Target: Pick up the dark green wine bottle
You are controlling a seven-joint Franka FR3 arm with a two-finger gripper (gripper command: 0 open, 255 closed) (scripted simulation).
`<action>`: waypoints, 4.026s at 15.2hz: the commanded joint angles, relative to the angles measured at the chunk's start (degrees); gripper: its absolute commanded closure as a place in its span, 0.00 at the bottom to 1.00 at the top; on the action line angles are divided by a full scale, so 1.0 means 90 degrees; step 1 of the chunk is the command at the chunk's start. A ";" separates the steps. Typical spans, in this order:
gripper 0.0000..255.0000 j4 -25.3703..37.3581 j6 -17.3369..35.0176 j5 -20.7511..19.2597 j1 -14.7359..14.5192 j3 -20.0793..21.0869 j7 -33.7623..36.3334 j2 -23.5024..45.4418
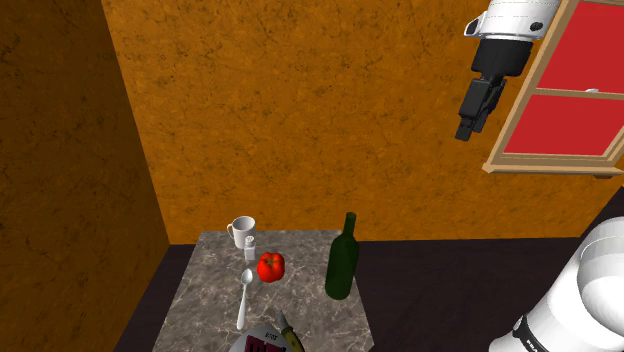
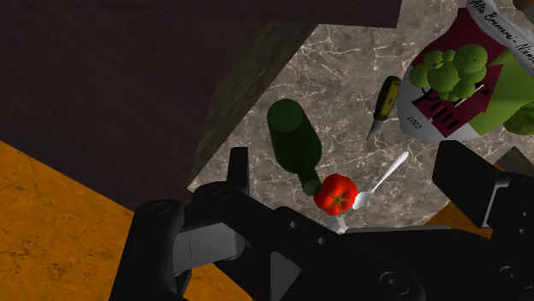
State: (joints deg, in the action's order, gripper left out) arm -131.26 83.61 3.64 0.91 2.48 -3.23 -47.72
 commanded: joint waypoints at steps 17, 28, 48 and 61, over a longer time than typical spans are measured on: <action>0.00 -0.0331 0.2721 0.0148 -0.0146 0.0433 0.0001 0.3075; 0.00 0.0446 0.3996 -0.0013 -0.0242 0.0640 0.0111 0.5560; 1.00 0.0271 0.4460 -0.0043 -0.0250 0.0641 0.0117 0.5851; 1.00 0.0744 0.3374 0.0016 -0.0234 0.0634 0.0111 0.5234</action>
State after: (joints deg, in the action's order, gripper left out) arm -125.11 114.82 3.77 -1.24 8.23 -2.18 -0.32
